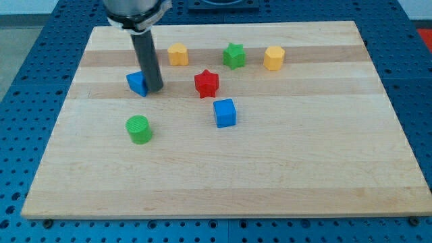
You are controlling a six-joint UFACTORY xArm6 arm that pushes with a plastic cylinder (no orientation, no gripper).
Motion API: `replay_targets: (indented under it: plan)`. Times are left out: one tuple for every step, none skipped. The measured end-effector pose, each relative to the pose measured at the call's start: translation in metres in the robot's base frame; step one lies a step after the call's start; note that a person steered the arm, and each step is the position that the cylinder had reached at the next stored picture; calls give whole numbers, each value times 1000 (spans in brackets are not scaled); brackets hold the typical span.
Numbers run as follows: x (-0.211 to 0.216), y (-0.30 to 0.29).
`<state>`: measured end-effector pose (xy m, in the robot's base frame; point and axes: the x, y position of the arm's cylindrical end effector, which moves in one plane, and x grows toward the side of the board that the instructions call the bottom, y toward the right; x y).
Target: Push red circle to the right of blue triangle
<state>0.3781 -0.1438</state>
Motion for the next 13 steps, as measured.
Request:
replay_targets:
  plan:
    - [0, -20]
    - [1, -20]
    - [-12, -15]
    - [-39, -15]
    - [-51, -15]
    - [-52, -18]
    - [-52, -47]
    - [-58, -63]
    - [-90, -68]
    - [-134, -74]
    - [-161, -57]
    - [-161, 1]
    - [-161, 6]
